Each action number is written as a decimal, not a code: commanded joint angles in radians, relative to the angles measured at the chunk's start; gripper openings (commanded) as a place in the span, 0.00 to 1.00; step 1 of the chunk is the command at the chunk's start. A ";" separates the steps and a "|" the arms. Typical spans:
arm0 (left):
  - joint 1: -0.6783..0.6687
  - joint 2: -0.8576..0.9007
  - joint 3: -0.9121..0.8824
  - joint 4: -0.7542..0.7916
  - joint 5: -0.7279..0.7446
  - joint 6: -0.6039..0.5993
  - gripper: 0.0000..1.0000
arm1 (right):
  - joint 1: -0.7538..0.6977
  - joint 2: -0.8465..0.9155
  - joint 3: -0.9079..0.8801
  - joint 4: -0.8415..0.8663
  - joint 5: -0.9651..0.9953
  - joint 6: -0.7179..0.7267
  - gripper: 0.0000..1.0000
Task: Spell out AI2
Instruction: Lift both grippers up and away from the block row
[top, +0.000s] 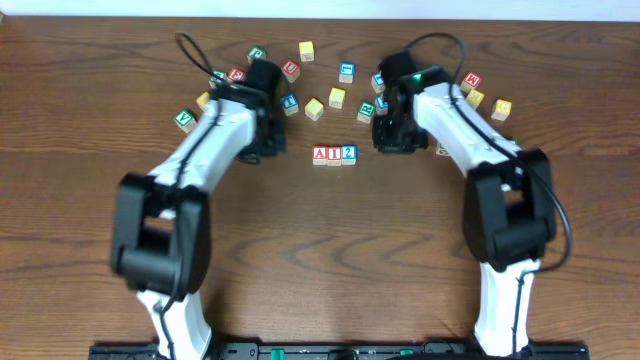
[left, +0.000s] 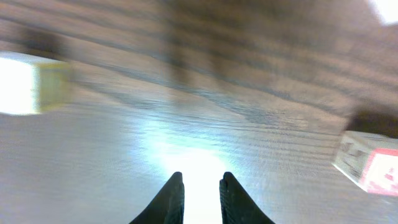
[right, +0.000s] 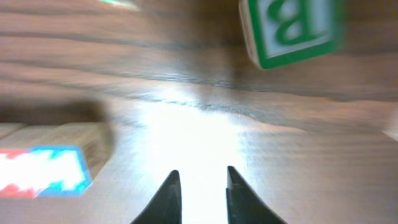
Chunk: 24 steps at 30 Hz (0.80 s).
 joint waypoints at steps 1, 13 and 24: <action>0.060 -0.163 0.044 -0.046 -0.030 0.021 0.22 | -0.023 -0.180 0.014 -0.005 0.007 -0.042 0.24; 0.177 -0.525 0.044 -0.130 -0.031 0.065 0.49 | -0.123 -0.509 0.014 -0.071 0.008 -0.079 0.41; 0.187 -0.544 0.044 -0.156 -0.030 0.064 0.97 | -0.228 -0.700 0.014 -0.217 0.042 -0.146 0.99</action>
